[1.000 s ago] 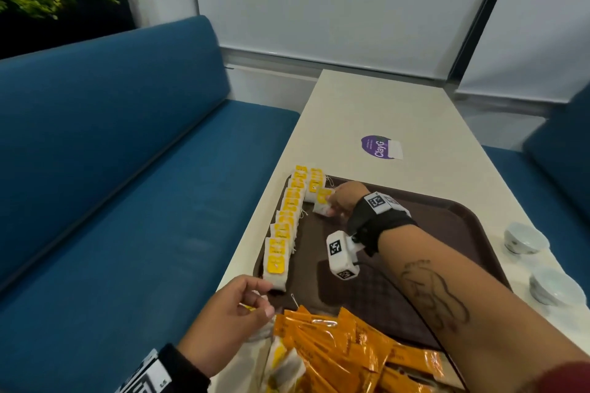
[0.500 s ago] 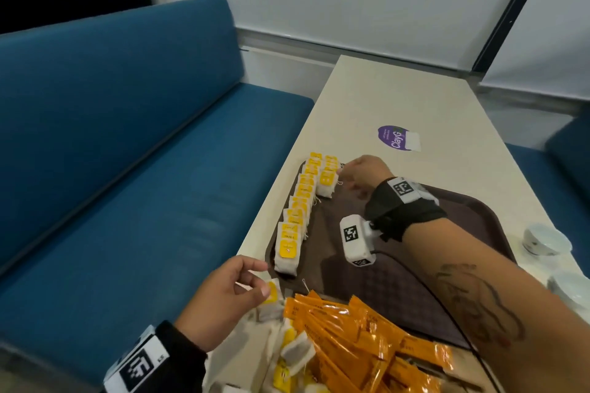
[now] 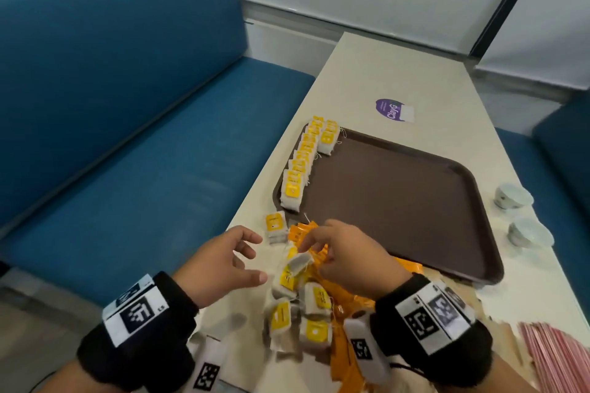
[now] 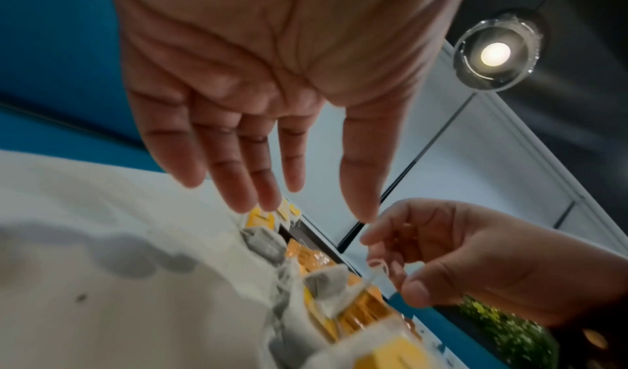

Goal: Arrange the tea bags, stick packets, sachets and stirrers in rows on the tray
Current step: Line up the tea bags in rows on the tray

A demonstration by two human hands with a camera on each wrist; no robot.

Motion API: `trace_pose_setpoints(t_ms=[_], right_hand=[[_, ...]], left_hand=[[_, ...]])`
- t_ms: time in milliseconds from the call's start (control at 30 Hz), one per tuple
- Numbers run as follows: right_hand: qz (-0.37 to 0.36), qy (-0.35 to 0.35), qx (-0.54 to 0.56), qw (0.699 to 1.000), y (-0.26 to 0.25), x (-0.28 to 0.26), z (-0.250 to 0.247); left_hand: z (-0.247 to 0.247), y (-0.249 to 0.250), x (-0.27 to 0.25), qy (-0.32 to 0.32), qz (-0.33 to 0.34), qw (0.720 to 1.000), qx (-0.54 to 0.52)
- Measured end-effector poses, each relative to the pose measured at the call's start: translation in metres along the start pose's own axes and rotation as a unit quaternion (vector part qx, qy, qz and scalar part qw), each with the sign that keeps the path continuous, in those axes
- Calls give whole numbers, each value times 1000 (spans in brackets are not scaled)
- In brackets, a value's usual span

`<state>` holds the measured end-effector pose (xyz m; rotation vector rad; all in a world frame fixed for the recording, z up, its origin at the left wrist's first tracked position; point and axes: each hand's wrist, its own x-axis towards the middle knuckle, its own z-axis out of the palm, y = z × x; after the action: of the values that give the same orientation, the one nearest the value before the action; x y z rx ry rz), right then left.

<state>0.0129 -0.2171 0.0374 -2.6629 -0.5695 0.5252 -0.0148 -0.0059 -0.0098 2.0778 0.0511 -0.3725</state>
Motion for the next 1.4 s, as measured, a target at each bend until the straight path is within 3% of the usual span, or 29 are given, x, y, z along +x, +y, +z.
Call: trace_pose_setpoints(t_ms=[200,433,633,900,1400], right_hand=[[18,50,-90,995,-12,2,18],[37,126,58,990,-10,-26,12],[94,139,133,977,-3,-50,27],[129,157,176,963,9,-60,51],[106,120,184,970,24,-63,36]], left_hand=[[22,5,-21,-65,30,989,127],[46,3,-39,-88,80,956,267],[75,13,-41,-105,62,918,377],[102,19,-21,-58,22,915,399],[91,5,-12,-15,81,941,328]])
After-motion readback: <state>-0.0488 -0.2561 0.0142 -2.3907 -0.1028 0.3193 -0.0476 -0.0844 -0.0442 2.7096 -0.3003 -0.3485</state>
